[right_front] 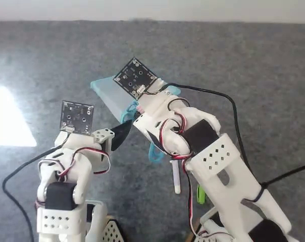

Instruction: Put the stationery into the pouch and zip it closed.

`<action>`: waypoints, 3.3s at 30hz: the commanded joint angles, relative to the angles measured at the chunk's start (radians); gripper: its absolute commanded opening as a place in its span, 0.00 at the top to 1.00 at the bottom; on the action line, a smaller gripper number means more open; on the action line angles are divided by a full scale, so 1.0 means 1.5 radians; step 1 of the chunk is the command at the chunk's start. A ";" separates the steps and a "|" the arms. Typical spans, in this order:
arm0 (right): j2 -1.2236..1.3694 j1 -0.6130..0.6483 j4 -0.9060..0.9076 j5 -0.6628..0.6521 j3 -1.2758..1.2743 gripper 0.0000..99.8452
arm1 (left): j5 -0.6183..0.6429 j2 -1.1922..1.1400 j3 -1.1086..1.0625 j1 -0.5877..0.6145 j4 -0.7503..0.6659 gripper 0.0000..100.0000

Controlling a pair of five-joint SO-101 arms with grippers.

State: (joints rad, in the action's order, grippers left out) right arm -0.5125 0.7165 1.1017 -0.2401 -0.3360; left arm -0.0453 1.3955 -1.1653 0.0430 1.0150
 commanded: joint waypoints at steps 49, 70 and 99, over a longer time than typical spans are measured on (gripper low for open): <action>-0.012 -0.308 0.061 -0.131 -0.043 0.99 | 0.011 0.007 -0.105 0.054 -0.123 0.99; 0.152 -0.126 0.231 -0.060 0.371 0.99 | 0.001 0.012 -0.021 -0.020 0.015 0.70; 0.427 -0.033 0.462 0.100 0.966 0.99 | 0.085 0.008 -0.057 0.069 -0.105 0.70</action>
State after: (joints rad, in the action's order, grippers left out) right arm 0.1734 0.6521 1.7553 -0.1036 1.0679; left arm 0.0667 1.4016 -1.2589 0.1350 0.8876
